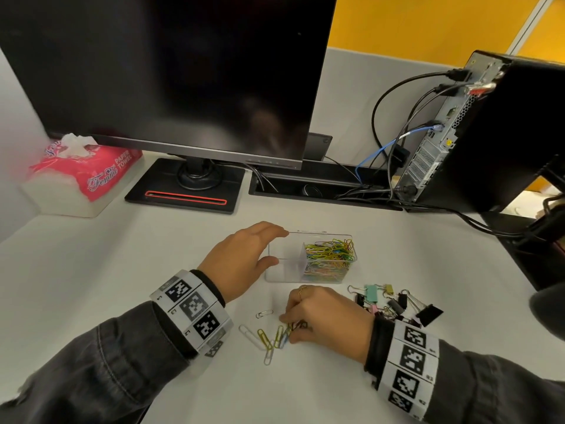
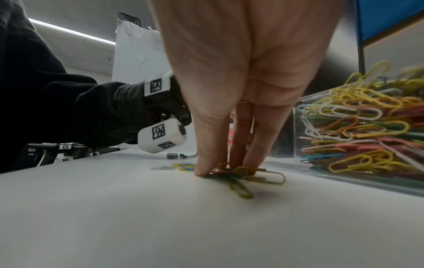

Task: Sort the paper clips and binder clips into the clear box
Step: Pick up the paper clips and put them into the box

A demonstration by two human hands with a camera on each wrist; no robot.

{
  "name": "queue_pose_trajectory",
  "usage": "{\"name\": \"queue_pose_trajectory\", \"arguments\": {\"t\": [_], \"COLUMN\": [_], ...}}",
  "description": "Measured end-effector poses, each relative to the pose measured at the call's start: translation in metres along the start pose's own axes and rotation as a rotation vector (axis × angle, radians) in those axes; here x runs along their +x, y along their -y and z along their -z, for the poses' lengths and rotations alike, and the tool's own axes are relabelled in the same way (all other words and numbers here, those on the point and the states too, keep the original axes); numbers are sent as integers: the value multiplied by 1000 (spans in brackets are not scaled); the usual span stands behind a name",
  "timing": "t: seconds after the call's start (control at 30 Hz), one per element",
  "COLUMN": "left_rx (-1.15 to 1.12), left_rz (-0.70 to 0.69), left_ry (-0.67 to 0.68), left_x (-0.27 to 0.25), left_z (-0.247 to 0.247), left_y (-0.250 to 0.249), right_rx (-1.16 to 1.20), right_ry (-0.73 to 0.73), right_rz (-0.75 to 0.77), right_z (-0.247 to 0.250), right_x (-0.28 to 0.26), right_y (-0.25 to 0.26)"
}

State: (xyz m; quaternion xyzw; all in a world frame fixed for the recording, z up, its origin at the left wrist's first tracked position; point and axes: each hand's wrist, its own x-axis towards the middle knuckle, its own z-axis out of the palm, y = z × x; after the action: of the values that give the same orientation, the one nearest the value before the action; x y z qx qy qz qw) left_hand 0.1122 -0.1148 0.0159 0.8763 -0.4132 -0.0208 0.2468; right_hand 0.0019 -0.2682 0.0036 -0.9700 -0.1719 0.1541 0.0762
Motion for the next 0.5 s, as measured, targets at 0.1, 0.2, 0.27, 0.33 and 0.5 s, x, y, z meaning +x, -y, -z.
{"name": "queue_pose_trajectory", "arguments": {"t": [0.1,0.2,0.27,0.33,0.5], "left_rx": [-4,3,3,0,-9], "left_rz": [1,1,-1,-4,-7], "left_ry": [0,0,1,2,4], "left_x": [0,0,0,0,1], "left_z": [0,0,0,-1,-1], "left_y": [0,-1,0,1,2], "right_rx": [54,112,136,165,349], "right_ry": [-27,-49,-40,-40,-302], "right_rz": [-1,-26,-45,-41,-27], "right_z": [2,1,1,4,41], "right_x": [1,0,-2,-6,-26], "right_y": [-5,-11,-16,-20,-29]}}
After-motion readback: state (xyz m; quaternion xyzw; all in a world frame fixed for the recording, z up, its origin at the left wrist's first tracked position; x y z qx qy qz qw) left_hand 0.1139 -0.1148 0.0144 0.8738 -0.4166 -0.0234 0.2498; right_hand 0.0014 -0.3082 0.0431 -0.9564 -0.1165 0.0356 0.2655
